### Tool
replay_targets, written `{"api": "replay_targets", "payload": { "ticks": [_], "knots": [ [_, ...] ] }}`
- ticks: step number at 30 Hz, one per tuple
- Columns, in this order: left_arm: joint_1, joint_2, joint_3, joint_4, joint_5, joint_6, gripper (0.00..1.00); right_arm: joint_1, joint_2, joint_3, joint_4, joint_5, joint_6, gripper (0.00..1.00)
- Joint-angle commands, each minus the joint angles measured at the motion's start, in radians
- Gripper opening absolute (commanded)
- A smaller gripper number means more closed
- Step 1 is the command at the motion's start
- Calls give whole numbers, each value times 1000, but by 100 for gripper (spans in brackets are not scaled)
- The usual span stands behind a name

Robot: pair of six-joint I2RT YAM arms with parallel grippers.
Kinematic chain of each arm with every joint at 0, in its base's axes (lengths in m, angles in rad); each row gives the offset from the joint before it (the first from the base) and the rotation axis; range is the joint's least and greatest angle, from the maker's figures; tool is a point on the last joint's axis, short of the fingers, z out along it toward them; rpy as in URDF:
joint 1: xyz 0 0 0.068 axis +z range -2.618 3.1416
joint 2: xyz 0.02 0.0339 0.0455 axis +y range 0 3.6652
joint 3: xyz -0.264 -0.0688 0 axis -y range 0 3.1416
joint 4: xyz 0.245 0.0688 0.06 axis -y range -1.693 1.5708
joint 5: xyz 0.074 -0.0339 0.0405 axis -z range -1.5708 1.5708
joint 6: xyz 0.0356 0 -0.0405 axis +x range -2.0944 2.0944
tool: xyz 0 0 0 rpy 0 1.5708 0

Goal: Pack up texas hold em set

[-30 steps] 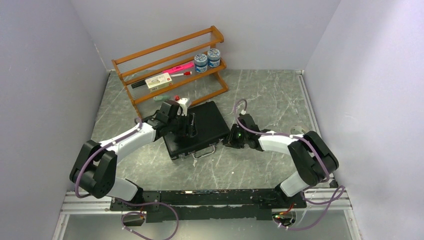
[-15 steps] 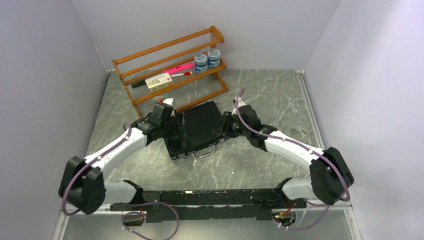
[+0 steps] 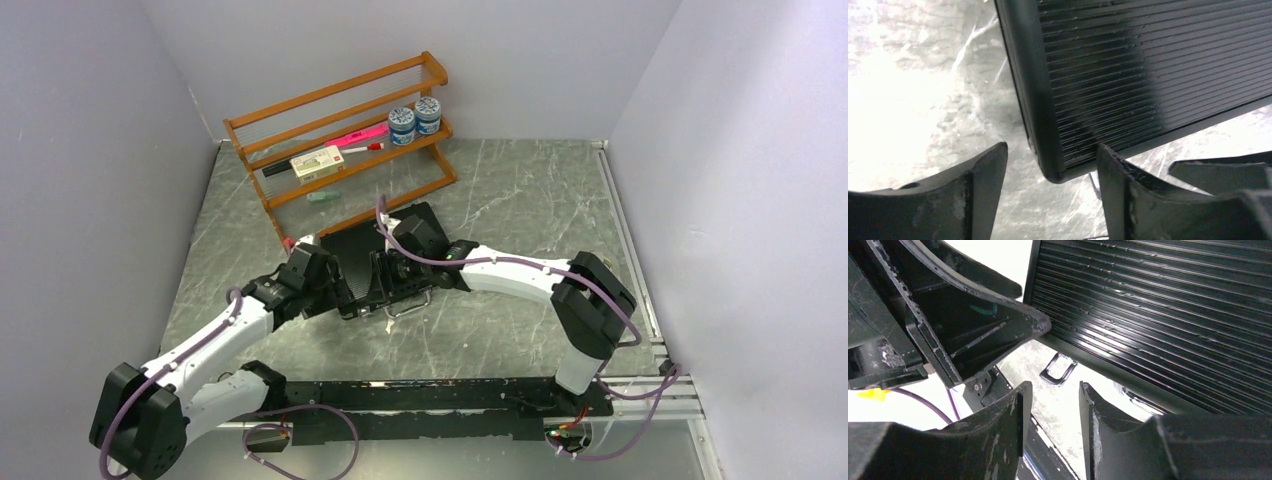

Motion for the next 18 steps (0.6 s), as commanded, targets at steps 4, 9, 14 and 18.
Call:
{"api": "replay_targets", "payload": {
  "ticks": [4,9,14,18],
  "knots": [
    [8,-37,-90,76,66,-59,57,36,30,71,-62,-47,-70,39],
    [9,-43,-135,80,70,-64,46,53,78,113,-106,-51,-77,32],
    [11,-61,-147,57,60,-80,41,72,113,135,-134,-38,-80,30],
    [11,-60,-160,61,70,-90,39,82,133,138,-142,-12,-78,26]
  ]
}}
